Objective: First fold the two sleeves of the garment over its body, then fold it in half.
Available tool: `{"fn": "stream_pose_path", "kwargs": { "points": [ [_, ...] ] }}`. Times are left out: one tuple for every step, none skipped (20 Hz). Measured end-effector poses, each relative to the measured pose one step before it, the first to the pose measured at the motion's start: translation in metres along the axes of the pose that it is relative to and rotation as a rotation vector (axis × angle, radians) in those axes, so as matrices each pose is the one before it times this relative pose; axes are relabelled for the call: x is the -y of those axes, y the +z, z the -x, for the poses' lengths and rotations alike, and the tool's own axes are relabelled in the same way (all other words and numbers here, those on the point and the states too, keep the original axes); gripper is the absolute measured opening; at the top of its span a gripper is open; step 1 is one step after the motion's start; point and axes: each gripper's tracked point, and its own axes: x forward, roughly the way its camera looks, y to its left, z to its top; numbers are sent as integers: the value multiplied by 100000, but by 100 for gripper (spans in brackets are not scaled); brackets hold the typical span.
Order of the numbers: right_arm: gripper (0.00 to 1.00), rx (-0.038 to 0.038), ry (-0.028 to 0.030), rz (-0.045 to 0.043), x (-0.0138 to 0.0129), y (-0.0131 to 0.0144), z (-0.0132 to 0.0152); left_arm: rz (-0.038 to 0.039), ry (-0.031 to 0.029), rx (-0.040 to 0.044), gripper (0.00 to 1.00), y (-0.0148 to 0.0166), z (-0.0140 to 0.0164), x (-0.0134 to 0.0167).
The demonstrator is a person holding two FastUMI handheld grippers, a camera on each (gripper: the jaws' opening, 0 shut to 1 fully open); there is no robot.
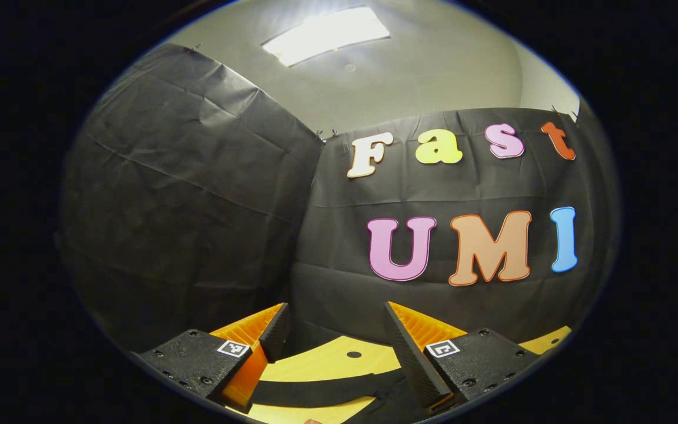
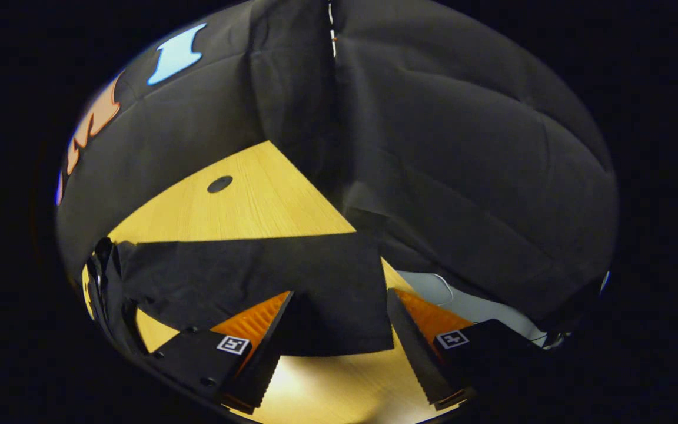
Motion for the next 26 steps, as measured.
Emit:
{"fn": "stream_pose_path", "kwargs": {
  "points": [
    [94, 90, 527, 2210, -691, 363, 243, -208, 176, -674, 91, -200, -6, 77],
    [99, 966, 765, 172, -507, 303, 46, 31, -238, -388, 91, -219, 31, 194],
    [92, -253, 666, -173, 112, 5, -72, 210, -621, 47, 92, -16, -25, 313],
    [92, 177, 919, -136, -167, -16, -61, 113, -513, 62, 91, -112, -50, 278],
    [85, 116, 985, 333, -537, -190, -330, -93, -390, 31, 91, -12, 20, 119],
    [80, 77, 584, 1022, -642, -9, 15, -297, -279, -13, 93, -57, -26, 35],
    [67, 561, 1379, 966, -380, -115, -168, -538, -176, -57, 93, -27, 68, -55],
    [64, 188, 874, 1135, -289, -3, -48, -749, 215, -65, 93, -28, 57, -146],
    [51, 988, 1335, 1535, -65, 66, -44, -674, 313, 53, 91, 180, 11, -189],
    [46, -316, 1530, 313, -329, -20, -25, -525, -215, 627, 91, 328, 42, -36],
    [36, 126, 1439, -820, -538, -90, -121, -593, -197, 901, 91, 480, -51, 1],
    [29, -721, 408, -1111, -344, 60, -23, -773, -86, 879, 91, 280, -20, -147],
    [17, 440, 191, -1285, -130, 22, -24, -826, -231, 767, 91, 367, -79, -51],
    [16, -412, -649, -1004, -143, 18, 182, -626, -308, 372, 92, 101, 92, -157],
    [11, 285, -1005, -702, -11, -17, 138, -436, -275, 17, 92, 57, 19, -9],
    [5, -701, -1308, -51, -24, -61, 22, -307, -269, -85, 92, 24, 24, -113],
    [7, -414, -1174, 100, 31, 72, 222, -207, 136, 32, 93, 90, 126, -274],
    [7, 513, 268, 269, -378, 289, 251, 90, 487, 311, 92, 208, 173, -292],
    [4, 1668, 1269, 661, -238, 665, 434, 719, 181, 1153, 91, 484, 162, -322],
    [5, 2223, 1368, 1328, -432, 845, 789, 907, 88, 1035, 91, 288, -28, -242],
    [4, 2058, 1250, 1580, -965, 769, 1395, 616, 232, 267, 91, 77, -13, -274],
    [4, 2721, 1842, 668, -869, 1217, 1192, 865, 226, -358, 91, -266, -45, -425],
    [5, 2921, 2321, 132, -1408, 1444, 1725, 1018, 289, -950, 91, -299, -121, -355],
    [4, 2622, 2275, 821, -1684, 1606, 1365, 1288, 622, -828, 92, -317, 117, -566],
    [4, 2643, 1916, 2157, -2138, 1359, 538, 1610, 829, -332, 91, -160, 111, -637],
    [4, 2924, 2001, 3004, -2136, 1467, 446, 1636, 997, 44, 91, 33, 232, -766]
  ]
}}
